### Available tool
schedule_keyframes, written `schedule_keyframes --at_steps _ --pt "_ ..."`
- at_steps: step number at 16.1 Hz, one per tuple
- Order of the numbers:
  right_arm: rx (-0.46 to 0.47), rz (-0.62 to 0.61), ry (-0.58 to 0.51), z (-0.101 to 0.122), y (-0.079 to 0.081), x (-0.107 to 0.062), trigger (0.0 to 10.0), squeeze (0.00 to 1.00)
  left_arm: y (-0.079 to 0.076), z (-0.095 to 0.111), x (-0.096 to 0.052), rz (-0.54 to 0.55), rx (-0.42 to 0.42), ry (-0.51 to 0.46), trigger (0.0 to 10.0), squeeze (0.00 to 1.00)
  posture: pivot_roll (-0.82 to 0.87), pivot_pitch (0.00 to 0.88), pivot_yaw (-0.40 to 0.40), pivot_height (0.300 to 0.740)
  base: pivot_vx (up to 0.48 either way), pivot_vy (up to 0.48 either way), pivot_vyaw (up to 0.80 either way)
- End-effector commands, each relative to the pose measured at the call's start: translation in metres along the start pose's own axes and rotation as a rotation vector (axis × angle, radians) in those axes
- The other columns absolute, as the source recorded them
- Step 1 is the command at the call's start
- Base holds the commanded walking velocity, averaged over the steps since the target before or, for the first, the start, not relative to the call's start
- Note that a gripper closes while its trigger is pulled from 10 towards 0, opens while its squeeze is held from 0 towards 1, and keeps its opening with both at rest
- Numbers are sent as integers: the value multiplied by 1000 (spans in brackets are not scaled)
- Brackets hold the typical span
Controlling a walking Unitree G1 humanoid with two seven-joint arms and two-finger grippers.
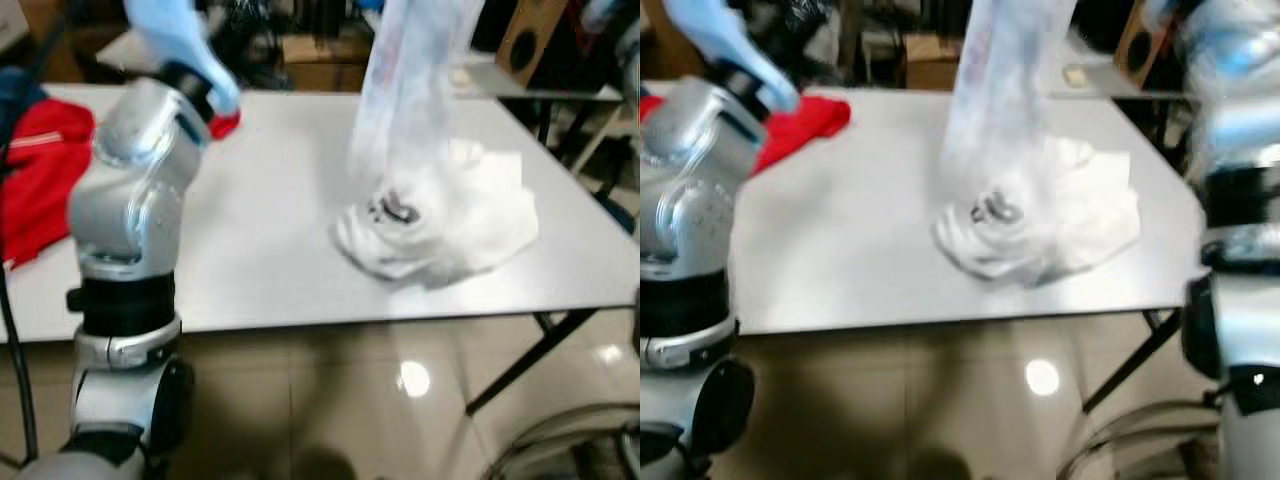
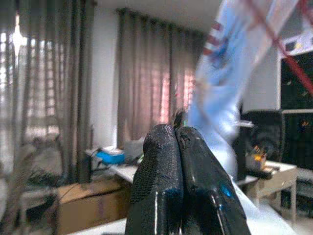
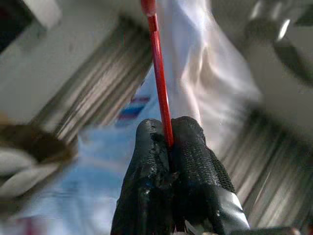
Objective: Hang hanger
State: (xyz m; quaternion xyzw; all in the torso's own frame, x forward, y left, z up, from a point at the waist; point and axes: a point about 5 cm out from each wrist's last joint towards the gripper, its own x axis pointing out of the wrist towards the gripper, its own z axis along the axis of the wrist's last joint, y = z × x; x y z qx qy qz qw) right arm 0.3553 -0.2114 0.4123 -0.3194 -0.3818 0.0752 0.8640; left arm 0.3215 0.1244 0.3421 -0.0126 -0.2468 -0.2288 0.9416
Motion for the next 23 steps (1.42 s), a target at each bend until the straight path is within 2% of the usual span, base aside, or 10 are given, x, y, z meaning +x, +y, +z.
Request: schedule_keyframes --at_steps 1,3,4,7,10,14,16,18,20,23 --pt "-8 28 33 -14 5 -8 10000 0 -13 0 5 -47 -19 3 10000 0 -1 0 -65 740 326 0 0" --pt "-3 150 114 -39 34 -22 10000 0 -14 -6 5 -49 -26 28 10000 0 -5 0 -56 740 326 0 0" --pt "51 243 181 -57 53 -37 10000 0 -17 -12 5 -58 -28 50 10000 0 -6 0 -53 740 326 0 0" --pt "224 494 332 -92 100 -100 10000 0 -34 -44 -1 -102 -21 175 10000 0 -8 0 -38 740 320 0 0" --pt "440 538 353 -77 129 -154 10000 0 -39 -82 -19 -102 -28 322 10000 0 -24 0 -19 740 181 0 0" --pt "562 409 415 -67 143 -172 10000 0 -35 -119 -45 -90 -17 469 10000 0 -34 0 -6 740 0 0 0" --pt "631 279 557 -67 147 -182 10000 0 -34 -142 -66 -31 -42 552 10000 0 -34 0 -8 740 0 0 0" --pt "650 240 630 -66 150 -188 10000 0 -30 -146 -75 12 -56 571 10000 0 -31 0 -15 740 0 0 0" --pt "777 106 786 -64 162 -199 10000 0 -23 -151 -96 85 -104 622 10000 0 -28 0 -22 740 0 0 0" --pt "847 123 852 -48 183 -201 10000 0 -20 -152 -113 130 -88 643 10000 0 -9 0 -35 740 0 0 0"
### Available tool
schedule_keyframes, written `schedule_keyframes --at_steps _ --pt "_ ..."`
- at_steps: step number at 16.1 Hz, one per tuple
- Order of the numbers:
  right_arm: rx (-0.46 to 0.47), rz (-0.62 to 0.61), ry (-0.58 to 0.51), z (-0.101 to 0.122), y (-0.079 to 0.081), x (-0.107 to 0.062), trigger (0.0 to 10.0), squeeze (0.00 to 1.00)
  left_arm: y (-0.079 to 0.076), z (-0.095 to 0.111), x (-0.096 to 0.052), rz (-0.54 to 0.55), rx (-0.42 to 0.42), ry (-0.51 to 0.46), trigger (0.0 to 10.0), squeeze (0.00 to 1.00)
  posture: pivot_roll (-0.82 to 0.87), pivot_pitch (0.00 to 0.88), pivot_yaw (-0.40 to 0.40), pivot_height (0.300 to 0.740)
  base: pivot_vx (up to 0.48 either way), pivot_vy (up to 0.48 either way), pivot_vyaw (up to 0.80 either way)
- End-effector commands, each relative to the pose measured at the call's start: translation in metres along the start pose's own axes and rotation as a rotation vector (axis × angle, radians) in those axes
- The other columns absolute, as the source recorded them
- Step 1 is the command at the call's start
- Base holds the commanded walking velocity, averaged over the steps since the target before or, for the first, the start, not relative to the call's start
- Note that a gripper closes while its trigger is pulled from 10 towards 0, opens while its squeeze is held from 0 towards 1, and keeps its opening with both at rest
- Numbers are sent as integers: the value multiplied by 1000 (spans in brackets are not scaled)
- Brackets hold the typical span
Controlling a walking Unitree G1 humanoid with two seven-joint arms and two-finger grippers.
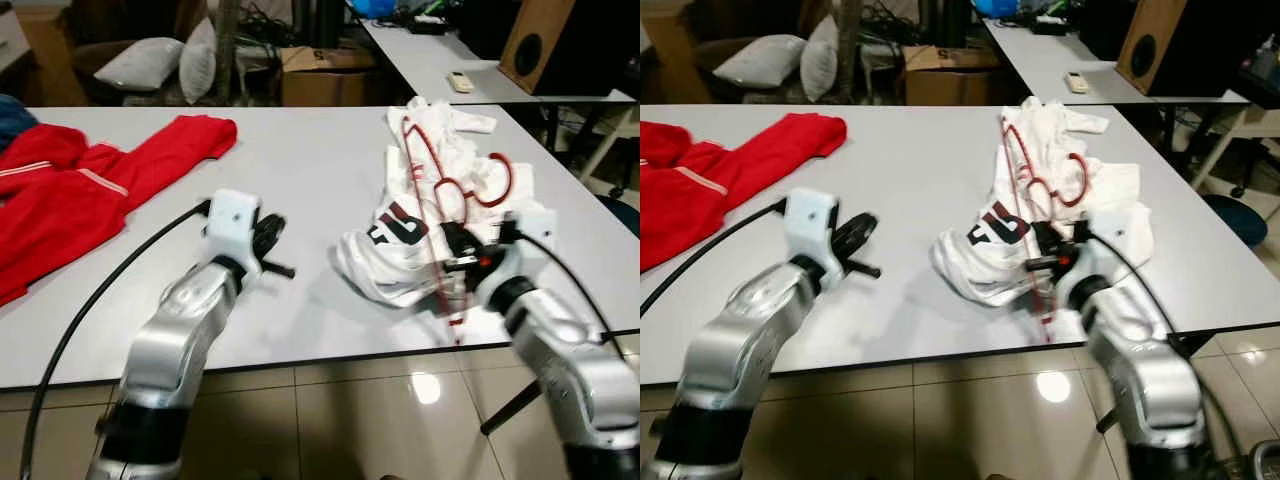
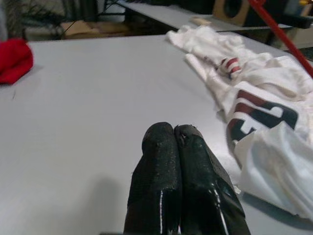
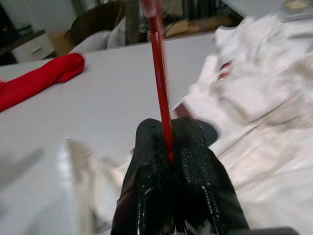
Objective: Hang hanger
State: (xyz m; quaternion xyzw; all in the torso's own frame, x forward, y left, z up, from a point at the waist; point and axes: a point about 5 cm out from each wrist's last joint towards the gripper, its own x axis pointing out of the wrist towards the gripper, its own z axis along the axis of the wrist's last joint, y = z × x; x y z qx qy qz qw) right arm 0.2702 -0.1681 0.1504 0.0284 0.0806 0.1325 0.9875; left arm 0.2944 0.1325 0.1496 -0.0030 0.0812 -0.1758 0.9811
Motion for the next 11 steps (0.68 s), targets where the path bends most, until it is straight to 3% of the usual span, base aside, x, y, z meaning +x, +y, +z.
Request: schedule_keyframes --at_steps 1,4,5,6,8,11 --pt "17 15 18 0 12 0 10000 0 1 5 -5 23 -30 -10 10000 0 -4 0 -35 740 0 0 0" --pt "-28 56 -2 -4 22 -3 10000 0 0 9 -14 27 25 -50 10000 0 3 0 -38 740 0 0 0" --pt "-15 42 -3 -7 24 -6 10000 0 1 11 -17 40 11 -68 10000 196 7 0 -41 740 0 0 0" --pt "8 32 -2 -9 26 -8 10000 0 4 14 -20 45 19 -99 10000 1000 4 0 -39 740 0 0 0" --pt "19 38 -7 -11 30 -9 10000 0 3 16 -20 50 36 -98 10000 1000 9 0 -37 740 0 0 0" --pt "-58 80 -38 -9 36 -10 10000 0 3 19 -21 58 64 -116 10000 1000 17 0 -26 740 0 0 0"
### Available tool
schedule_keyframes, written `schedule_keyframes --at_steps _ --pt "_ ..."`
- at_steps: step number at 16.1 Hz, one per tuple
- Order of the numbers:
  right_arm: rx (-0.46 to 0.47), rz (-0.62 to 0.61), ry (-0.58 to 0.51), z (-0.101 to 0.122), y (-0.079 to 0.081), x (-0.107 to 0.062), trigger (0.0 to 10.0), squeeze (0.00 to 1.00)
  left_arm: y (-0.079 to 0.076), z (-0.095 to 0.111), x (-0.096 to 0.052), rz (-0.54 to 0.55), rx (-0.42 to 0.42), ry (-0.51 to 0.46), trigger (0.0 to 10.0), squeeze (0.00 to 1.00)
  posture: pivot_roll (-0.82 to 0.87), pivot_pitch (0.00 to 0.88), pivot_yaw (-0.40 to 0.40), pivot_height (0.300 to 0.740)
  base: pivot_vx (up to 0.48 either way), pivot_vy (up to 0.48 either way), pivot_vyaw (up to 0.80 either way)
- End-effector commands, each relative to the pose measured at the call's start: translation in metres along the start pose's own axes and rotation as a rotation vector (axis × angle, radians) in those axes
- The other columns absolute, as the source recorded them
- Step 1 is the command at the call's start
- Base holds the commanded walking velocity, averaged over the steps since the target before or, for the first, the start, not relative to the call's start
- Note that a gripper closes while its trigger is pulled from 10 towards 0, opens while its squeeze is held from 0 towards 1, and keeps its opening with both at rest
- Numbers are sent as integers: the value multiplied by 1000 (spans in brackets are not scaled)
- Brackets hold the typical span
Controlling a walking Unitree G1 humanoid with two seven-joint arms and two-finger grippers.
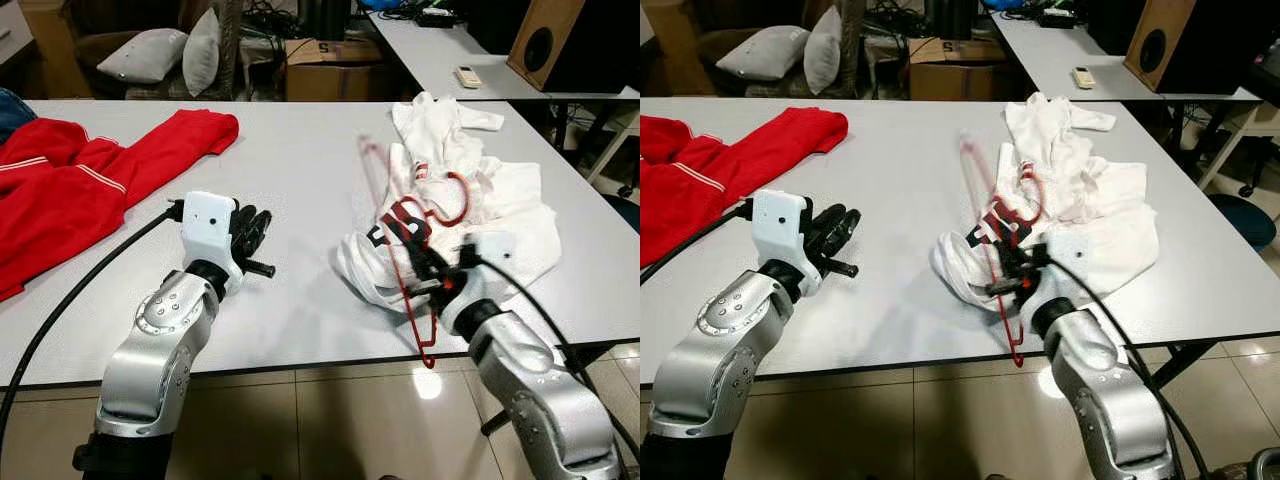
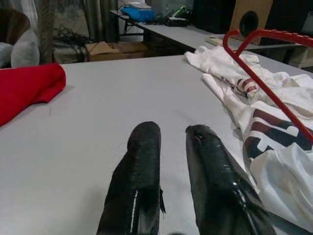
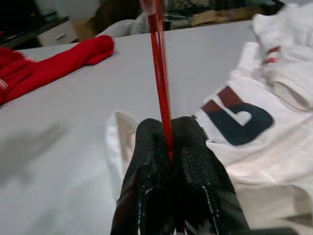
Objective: Hang hanger
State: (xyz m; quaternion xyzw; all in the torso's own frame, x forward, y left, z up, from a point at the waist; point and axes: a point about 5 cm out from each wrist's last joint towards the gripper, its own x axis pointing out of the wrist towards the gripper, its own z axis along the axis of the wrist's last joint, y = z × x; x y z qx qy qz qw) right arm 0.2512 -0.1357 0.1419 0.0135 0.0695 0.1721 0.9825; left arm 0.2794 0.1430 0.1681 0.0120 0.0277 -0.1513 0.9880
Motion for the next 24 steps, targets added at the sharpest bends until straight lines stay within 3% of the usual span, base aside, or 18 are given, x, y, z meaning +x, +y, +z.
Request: schedule_keyframes --at_steps 1,4,15,20,24 --pt "-23 2 -29 4 1 -2 10000 0 1 4 0 12 20 -20 10000 1000 17 0 -26 740 0 0 0" --pt "27 -24 -41 4 -3 -2 10000 0 1 8 2 18 26 -36 10000 1000 20 0 -29 740 0 316 0" --pt "-21 -112 -7 -5 -18 -3 10000 0 1 3 10 -5 67 -14 10000 1000 -1 0 -11 740 0 312 0" --pt "-70 -226 29 -9 -32 -4 10000 0 2 -2 13 1 83 9 10000 1000 -9 0 -12 740 0 302 0" --pt "3 -250 23 -10 -38 -6 10000 0 3 -3 15 4 81 10 10000 1000 -12 0 -12 740 0 302 0"
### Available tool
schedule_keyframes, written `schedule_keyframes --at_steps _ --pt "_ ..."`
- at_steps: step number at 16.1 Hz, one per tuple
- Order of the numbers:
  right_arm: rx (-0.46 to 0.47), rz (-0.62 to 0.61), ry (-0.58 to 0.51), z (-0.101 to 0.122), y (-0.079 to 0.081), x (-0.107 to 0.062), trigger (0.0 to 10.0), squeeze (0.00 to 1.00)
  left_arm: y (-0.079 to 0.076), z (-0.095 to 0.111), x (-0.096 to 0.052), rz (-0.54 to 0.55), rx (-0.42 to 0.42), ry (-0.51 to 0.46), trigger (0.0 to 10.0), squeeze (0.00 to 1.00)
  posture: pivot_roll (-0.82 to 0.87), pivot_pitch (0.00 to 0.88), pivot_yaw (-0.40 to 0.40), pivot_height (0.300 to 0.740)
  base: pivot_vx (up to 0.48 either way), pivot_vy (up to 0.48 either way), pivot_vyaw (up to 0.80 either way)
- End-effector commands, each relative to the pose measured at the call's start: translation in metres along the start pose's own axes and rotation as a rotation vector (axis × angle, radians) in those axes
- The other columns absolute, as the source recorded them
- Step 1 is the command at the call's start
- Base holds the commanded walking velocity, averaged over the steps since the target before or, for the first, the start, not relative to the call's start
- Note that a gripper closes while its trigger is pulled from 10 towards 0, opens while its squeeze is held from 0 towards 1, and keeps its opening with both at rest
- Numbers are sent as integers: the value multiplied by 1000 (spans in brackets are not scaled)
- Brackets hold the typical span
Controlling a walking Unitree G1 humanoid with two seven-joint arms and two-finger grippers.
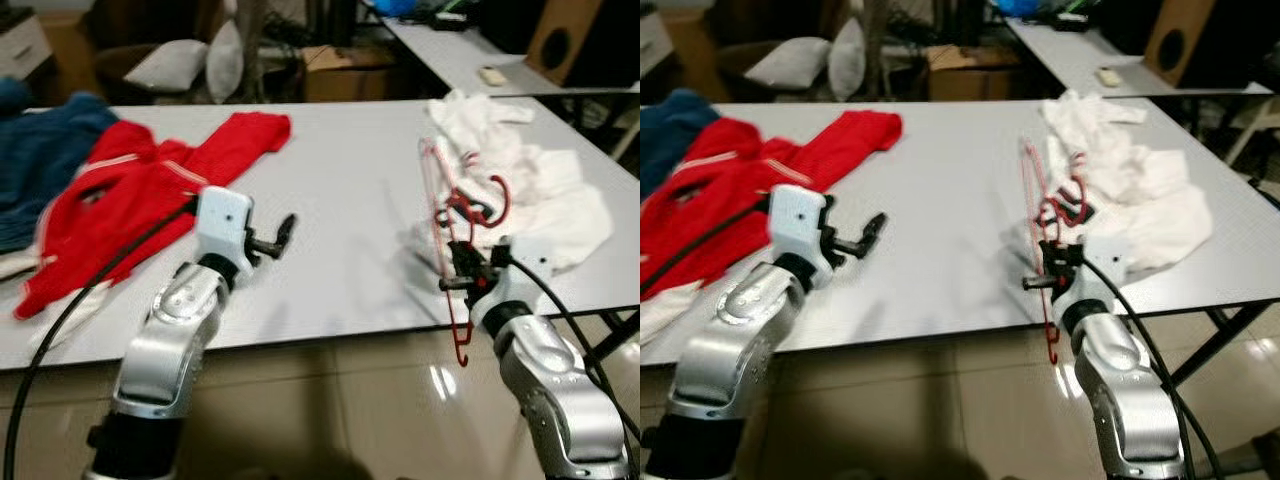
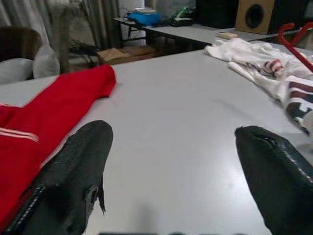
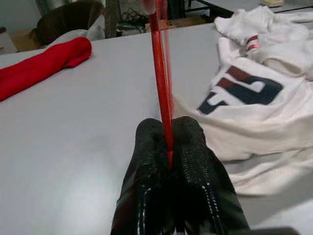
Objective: Hang hanger
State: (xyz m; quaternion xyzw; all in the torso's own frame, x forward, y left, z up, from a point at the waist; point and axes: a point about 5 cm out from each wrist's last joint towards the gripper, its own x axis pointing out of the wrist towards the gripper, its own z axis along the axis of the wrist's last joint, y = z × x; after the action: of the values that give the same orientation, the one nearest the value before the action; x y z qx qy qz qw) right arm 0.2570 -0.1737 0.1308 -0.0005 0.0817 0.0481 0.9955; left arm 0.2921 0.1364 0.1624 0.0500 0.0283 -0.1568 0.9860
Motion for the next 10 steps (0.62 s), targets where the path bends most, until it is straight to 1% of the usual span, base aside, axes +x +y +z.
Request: schedule_keyframes --at_steps 1,2,4,6,8,9,10 --pt "-7 -11 -27 4 0 -1 10000 0 6 0 0 15 5 -1 10000 1000 -15 0 -11 740 0 292 0" --pt "-21 -7 -44 6 2 0 10000 0 7 0 0 17 5 0 10000 1000 -12 0 -13 740 0 289 0" --pt "29 9 -20 5 5 1 10000 0 7 -1 -1 21 3 1 10000 1000 -8 0 -16 740 0 292 0" --pt "-5 -16 -1 3 5 2 10000 0 8 -2 -1 27 1 4 10000 1000 -10 0 -18 740 0 332 0" --pt "4 -6 2 2 6 1 10000 0 9 -3 -2 30 0 4 10000 1000 -15 0 -18 740 0 429 0" --pt "25 -5 -12 2 5 0 10000 0 8 -4 -2 31 -1 5 10000 1000 -16 0 -21 740 0 420 0" --pt "-1 -4 -29 4 5 -1 10000 0 8 -4 -2 31 -2 5 10000 1000 -16 0 -21 740 0 416 0"
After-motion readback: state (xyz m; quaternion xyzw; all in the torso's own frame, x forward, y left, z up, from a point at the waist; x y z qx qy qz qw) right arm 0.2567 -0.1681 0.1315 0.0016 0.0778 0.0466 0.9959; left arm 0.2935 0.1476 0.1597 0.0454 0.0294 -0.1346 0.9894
